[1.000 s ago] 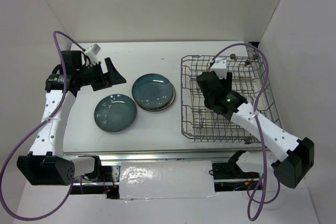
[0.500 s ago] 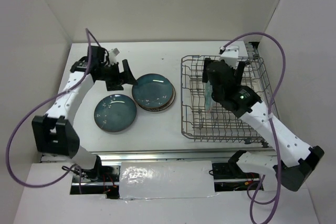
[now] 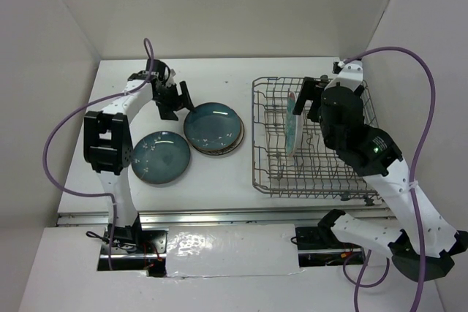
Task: Load the plates into the dish rack
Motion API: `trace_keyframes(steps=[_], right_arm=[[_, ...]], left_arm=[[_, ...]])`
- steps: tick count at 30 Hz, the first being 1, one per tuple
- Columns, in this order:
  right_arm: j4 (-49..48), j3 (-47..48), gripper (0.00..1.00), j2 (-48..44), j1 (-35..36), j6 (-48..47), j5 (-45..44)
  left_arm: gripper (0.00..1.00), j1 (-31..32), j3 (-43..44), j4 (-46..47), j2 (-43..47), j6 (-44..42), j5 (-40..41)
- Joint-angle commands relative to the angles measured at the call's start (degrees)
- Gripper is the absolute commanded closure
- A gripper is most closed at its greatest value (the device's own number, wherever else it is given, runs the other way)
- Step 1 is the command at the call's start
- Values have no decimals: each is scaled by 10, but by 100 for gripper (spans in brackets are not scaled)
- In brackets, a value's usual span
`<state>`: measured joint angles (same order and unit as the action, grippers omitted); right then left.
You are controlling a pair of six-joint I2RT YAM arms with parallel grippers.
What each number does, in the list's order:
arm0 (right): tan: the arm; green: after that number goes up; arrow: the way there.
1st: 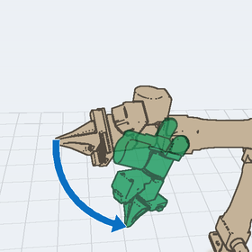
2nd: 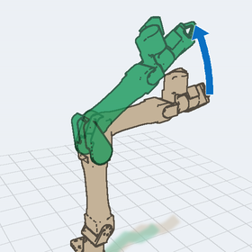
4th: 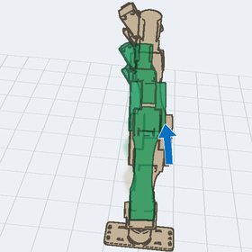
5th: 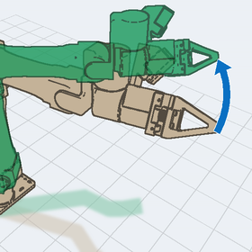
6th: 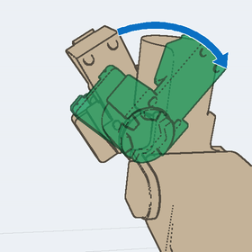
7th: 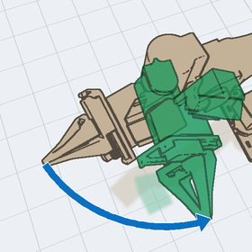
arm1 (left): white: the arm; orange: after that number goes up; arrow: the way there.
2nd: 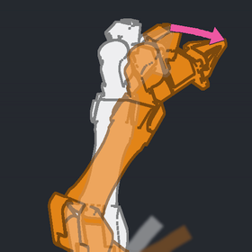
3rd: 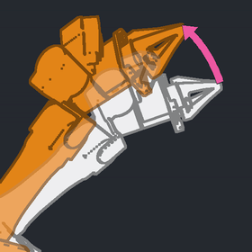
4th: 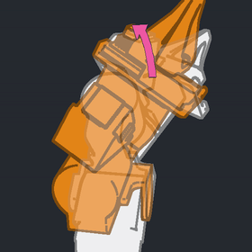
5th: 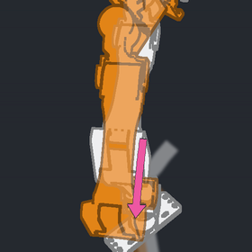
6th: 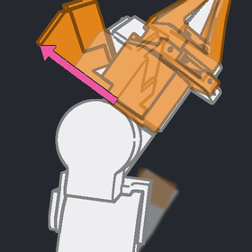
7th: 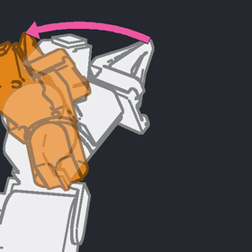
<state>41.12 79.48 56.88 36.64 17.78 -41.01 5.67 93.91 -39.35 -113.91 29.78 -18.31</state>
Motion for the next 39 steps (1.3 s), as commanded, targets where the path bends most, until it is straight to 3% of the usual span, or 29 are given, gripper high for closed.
trace_keyframes(steps=[1, 10, 18, 22, 25, 26, 30, 34, 39], right_arm=[[31, 0, 4, -14, -5, 16, 22], [41, -9, 4, -26, -10, 21, 16], [39, -13, 4, -22, -15, 15, 16], [45, -2, 3, -10, -16, 15, 13], [46, 3, 3, -7, -16, 13, 10], [46, 3, 3, -8, -17, 12, 11], [46, 1, 3, -6, -16, 12, 12], [55, 2, 3, 5, -16, 15, 11], [48, 1, 3, 3, -16, 16, 13]], left_arm=[[11, -3, 24, 40, -25, -21, -34], [23, -7, 7, 81, -69, -38, -89], [38, -2, -19, 91, -66, -42, -51], [40, -4, -9, 85, -81, -47, -41], [55, -4, -14, 92, -78, -46, -43], [65, -4, -17, 94, -76, -45, -45], [80, -4, -12, 87, -53, -40, -42], [100, -4, 3, 72, -32, -50, -45], [100, -4, 11, 60, -4, -67, -56]])
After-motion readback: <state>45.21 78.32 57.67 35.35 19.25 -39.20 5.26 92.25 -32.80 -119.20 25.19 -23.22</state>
